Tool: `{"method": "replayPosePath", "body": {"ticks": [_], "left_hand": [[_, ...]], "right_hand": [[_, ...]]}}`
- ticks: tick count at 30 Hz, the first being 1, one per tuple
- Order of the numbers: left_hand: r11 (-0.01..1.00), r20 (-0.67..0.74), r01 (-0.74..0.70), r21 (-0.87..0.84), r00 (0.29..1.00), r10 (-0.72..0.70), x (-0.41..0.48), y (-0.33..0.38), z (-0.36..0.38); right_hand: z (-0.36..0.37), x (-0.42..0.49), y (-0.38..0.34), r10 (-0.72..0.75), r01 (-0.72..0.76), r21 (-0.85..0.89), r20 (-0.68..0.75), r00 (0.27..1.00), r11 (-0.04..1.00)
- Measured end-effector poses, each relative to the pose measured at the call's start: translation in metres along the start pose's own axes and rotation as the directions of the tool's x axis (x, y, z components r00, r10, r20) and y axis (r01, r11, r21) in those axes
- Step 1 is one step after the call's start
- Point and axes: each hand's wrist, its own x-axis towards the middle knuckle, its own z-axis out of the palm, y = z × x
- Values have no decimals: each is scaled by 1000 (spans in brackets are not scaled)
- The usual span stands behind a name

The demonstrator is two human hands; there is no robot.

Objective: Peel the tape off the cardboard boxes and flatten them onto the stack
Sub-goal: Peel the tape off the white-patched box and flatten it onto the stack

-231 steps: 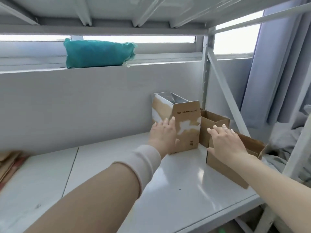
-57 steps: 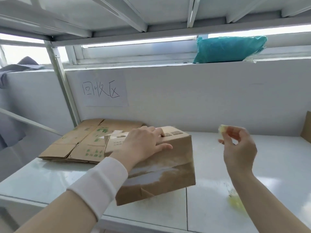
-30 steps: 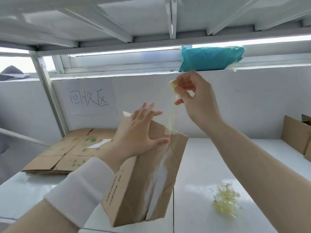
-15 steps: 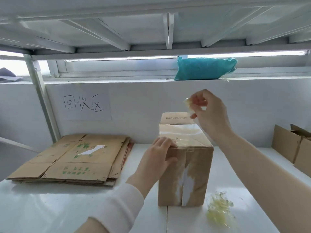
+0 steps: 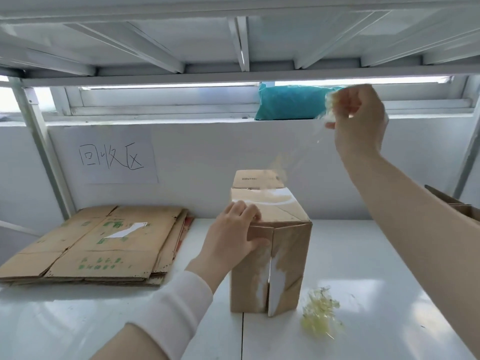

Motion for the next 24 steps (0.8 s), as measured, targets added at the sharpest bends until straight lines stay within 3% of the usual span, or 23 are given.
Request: {"method": "replayPosePath", "body": {"ticks": [3, 10, 13, 16, 19, 20, 22, 24], "left_hand": [[999, 8, 18, 36, 1000, -18, 3, 6, 0], [976, -67, 182, 123, 982, -175, 2, -1, -5], [959, -87, 247, 140, 968, -236, 3, -7, -8], [956, -70, 255, 144, 966, -247, 4, -7, -8], [958, -73, 248, 143, 968, -239, 3, -5, -7], [958, -77, 247, 146, 968, -238, 3, -5, -6], [959, -78, 239, 153, 970, -229, 1, -5, -5], [963, -77, 222, 153, 974, -213, -1, -4, -4]], "right_hand": [[-32, -28, 33, 42, -41, -44, 17, 999, 998], [-107, -67, 81, 82, -108, -73, -290, 953, 992], [-119, -88, 108, 75, -117, -113, -319, 945, 987], [-107, -131, 136, -28, -26, -298, -177, 984, 954], [-87, -198, 163, -33, 117, -466, 185, 982, 877], [-83, -220, 169, 72, 126, -516, 347, 935, 847], [-82, -251, 181, 321, 89, -587, 557, 766, 805], [-80, -258, 186, 373, 197, -623, 659, 653, 757]]}}
